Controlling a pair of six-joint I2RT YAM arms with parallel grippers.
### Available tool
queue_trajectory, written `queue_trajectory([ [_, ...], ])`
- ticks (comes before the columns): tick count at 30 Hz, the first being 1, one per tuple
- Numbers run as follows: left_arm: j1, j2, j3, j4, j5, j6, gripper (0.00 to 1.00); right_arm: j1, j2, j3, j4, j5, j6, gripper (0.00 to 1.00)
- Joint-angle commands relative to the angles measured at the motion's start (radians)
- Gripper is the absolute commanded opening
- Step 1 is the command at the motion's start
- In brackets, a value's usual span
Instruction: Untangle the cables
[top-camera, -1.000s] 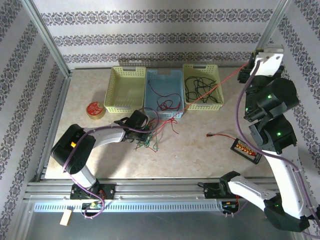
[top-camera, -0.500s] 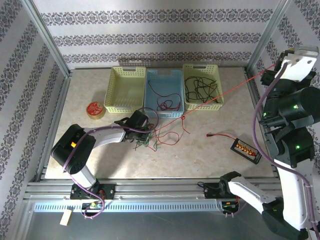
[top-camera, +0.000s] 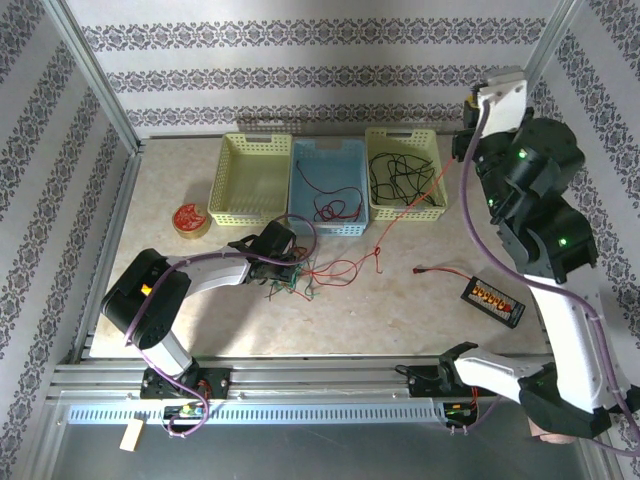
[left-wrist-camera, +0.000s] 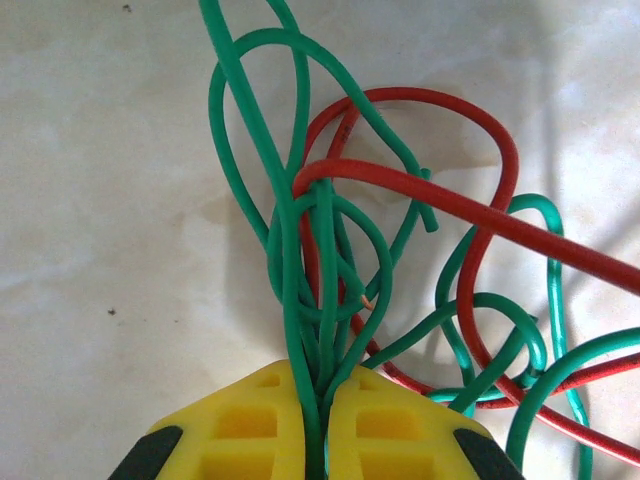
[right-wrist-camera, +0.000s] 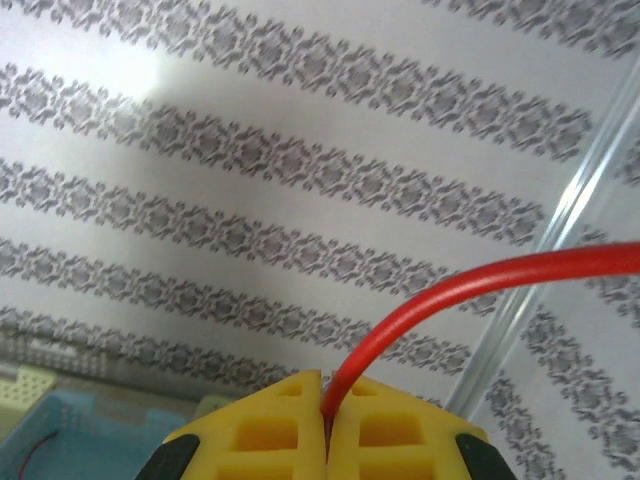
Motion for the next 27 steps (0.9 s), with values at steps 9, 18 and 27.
queue_trajectory([
  [9,0.023,-0.042,-0.062,-0.072,0.027,-0.026,0.0,0.054,0.028,-0.115,-0.102,-0.826,0.227,0.0],
  [18,0.045,-0.082,0.005,-0.125,0.035,-0.027,0.0,0.195,0.096,-0.344,-0.057,-0.952,0.306,0.0],
  [27,0.046,-0.211,0.052,-0.132,0.029,0.013,0.0,0.096,0.064,-0.555,-0.01,-0.792,0.352,0.0],
])
